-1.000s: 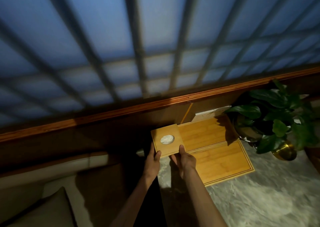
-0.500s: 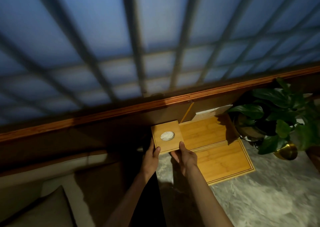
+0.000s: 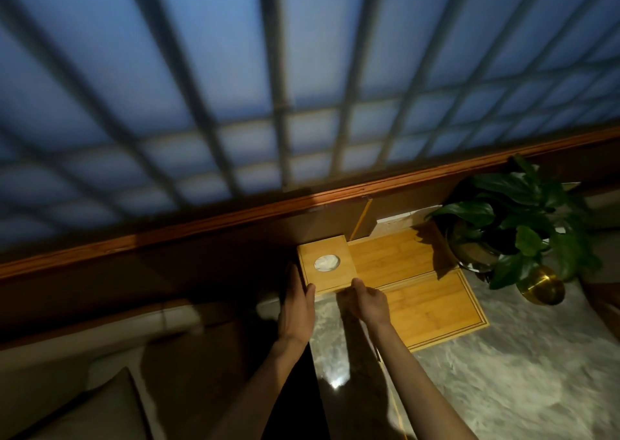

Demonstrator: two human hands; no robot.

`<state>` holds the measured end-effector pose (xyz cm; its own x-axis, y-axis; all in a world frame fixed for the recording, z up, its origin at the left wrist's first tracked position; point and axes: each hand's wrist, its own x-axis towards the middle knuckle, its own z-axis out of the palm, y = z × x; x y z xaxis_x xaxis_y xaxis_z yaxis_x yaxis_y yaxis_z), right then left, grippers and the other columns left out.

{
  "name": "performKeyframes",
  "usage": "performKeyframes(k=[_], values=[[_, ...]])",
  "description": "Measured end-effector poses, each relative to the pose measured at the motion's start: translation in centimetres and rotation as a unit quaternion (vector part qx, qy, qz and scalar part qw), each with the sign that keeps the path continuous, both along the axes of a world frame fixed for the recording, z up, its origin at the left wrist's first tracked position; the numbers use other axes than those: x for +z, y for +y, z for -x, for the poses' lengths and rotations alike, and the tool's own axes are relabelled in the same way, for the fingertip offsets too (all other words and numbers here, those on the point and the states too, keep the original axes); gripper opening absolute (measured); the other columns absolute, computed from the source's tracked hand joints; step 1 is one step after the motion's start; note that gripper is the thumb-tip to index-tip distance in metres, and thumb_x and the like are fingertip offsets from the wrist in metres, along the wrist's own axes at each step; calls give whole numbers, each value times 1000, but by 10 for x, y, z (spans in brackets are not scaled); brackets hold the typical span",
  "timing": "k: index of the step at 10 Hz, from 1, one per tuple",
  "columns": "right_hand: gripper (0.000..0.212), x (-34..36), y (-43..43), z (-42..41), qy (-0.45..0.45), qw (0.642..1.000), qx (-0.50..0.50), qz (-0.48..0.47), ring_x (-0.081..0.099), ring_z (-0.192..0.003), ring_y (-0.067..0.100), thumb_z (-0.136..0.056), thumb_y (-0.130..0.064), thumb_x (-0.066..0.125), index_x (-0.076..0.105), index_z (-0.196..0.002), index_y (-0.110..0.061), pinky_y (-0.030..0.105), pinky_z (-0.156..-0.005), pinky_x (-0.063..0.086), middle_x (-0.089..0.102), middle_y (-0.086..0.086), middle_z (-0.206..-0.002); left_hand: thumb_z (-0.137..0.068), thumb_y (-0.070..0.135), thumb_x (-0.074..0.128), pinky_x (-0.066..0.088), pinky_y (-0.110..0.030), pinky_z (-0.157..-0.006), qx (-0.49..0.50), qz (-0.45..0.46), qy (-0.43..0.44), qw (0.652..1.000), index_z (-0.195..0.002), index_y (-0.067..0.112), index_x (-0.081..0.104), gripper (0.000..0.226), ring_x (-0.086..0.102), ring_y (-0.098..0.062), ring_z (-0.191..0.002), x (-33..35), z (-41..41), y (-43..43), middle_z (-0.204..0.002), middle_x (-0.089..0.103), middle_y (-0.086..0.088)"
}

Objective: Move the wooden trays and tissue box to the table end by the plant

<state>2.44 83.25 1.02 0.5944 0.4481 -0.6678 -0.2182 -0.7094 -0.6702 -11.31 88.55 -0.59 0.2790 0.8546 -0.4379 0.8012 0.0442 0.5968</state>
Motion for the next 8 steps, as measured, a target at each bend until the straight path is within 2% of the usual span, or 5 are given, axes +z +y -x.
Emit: performKeyframes(k=[1, 2, 3, 6, 8], values=[[56, 0, -26, 10, -216, 948, 233, 19, 32, -147, 28, -101, -46, 41, 36, -151, -21, 45, -113, 39, 30, 8, -161, -102, 45, 26, 20, -50, -122, -141, -72, 64, 985, -157, 28, 2, 62, 3, -30, -155, -2, 7, -27, -167, -4, -6], [66, -7, -38, 16, -312, 842, 432, 86, -2, -155, 25, -100, -56, 29, 0, -157, -39, 47, -117, 35, -11, -6, -167, -100, 53, 20, 4, -65, -120, -225, -46, 139, 963, -154, 40, -8, 62, -21, -29, -151, -7, 10, -41, -165, -21, 5], [73, -16, -43, 16, -329, 796, 487, 144, -11, -153, 27, -97, -63, 25, -21, -151, -43, 51, -117, 35, -30, -8, -162, -97, 61, 17, -3, -73, -112, -225, -26, 167, 960, -150, 51, -11, 61, -22, -29, -151, -8, 12, -41, -161, -27, 14], [77, -14, -38, 9, -336, 783, 497, 167, 15, -153, 28, -98, -52, 38, -17, -151, -45, 54, -120, 23, -24, -8, -164, -99, 57, 23, -3, -81, -108, -191, 24, 139, 971, -146, 58, 1, 53, -5, -27, -154, 4, 8, -34, -163, -20, 20], [67, 28, -29, 7, -258, 790, 529, 170, 11, -153, 32, -99, -44, 44, 11, -157, -35, 57, -122, 17, -1, -1, -168, -101, 42, 39, 6, -66, -119, -196, 86, 108, 971, -152, 40, 22, 54, -1, -31, -154, 34, 3, -24, -167, -3, 4]])
